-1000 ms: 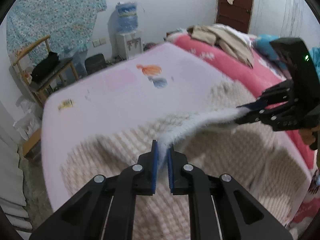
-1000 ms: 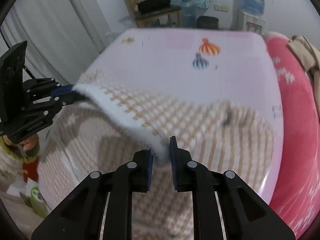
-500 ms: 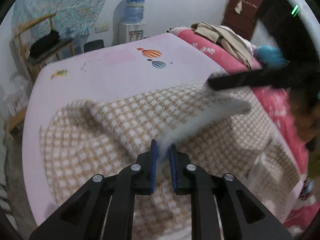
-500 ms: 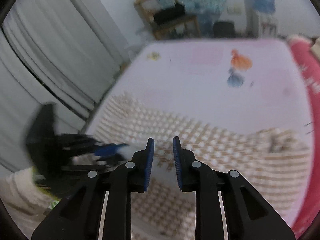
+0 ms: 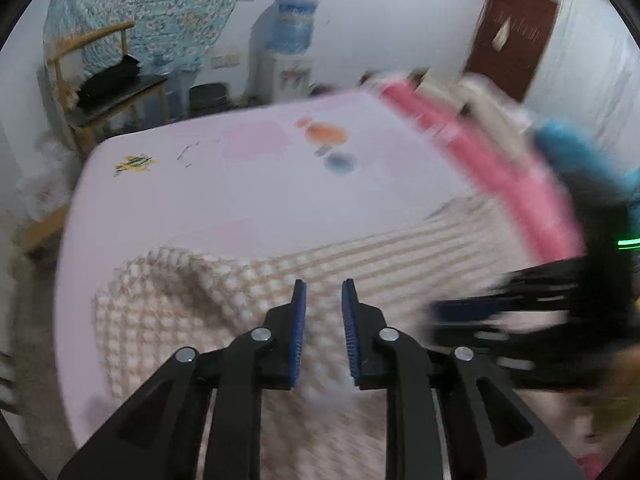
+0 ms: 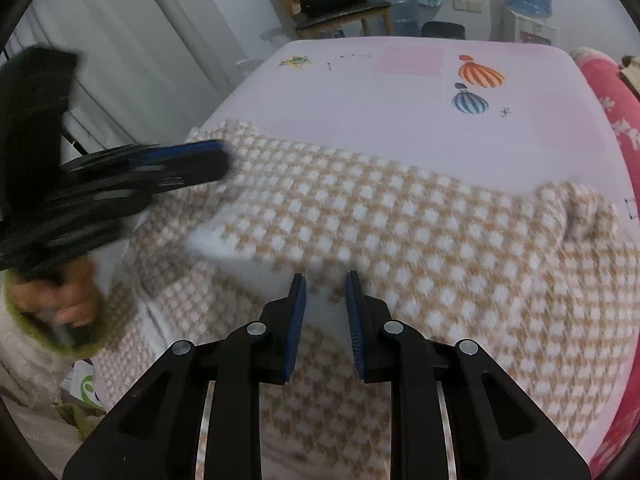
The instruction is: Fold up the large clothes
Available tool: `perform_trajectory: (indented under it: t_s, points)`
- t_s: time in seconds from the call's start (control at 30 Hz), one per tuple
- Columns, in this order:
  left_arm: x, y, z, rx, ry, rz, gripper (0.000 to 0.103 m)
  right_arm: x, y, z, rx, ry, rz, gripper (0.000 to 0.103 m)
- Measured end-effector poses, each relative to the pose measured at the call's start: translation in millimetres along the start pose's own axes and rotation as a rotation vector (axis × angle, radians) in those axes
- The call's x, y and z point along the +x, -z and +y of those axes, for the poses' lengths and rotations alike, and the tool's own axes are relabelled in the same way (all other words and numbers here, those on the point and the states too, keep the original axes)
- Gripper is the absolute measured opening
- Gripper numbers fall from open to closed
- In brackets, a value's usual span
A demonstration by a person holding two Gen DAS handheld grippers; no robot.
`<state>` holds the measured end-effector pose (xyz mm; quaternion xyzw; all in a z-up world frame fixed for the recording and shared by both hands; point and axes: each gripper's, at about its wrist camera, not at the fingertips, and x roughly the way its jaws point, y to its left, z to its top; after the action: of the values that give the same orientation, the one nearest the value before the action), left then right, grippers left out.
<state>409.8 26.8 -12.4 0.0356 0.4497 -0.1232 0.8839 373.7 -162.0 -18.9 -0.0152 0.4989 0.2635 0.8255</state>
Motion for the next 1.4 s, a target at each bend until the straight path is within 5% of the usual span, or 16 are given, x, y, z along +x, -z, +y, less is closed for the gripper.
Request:
perform_trajectory:
  t_s: [0.07,0.17,0.27,0.33,0.47,0.63,0.7,0.77,0.93,1.0,1.17,1.4]
  points:
    - [20,6,0,0.024,-0.046,0.051,0.020,-9,17,-4,0.005,0.011,0.010,0.020]
    - [15,17,4,0.051,-0.044,0.007,0.020,-28,41,-21,0.017,0.089,0.041,0.017]
    - [10,25,4,0.098,-0.068,0.003,0.020,-49,52,-34,0.031,0.174,0.040,0.026]
    - [5,24,5,0.119,-0.087,0.003,0.020,-65,49,-38,0.029,0.224,0.009,0.026]
    - [-11,17,4,0.113,-0.076,-0.045,0.021,-86,24,-37,0.068,0.191,-0.099,0.032]
    - [-3,3,-16,0.121,-0.024,-0.049,0.025,-50,-14,-28,0.078,0.115,-0.120,0.040]
    - [17,8,-19,0.113,-0.019,0.016,0.026,-20,-22,-29,0.090,0.136,-0.074,0.040]
    - [19,12,-16,0.095,-0.008,0.000,0.026,-5,-17,-32,0.095,0.163,-0.041,0.040]
    - [2,34,0,0.089,0.001,0.007,0.026,-21,10,-42,0.083,0.193,-0.027,0.040]
    - [-8,40,6,0.081,-0.007,0.004,0.026,-27,16,-49,0.103,0.242,-0.006,0.047]
    - [-28,31,1,0.077,0.019,-0.057,0.027,-58,12,-25,0.095,0.258,-0.095,0.048]
    - [0,39,-18,0.085,-0.052,0.030,0.036,-10,4,24,-0.006,0.291,-0.050,0.049]
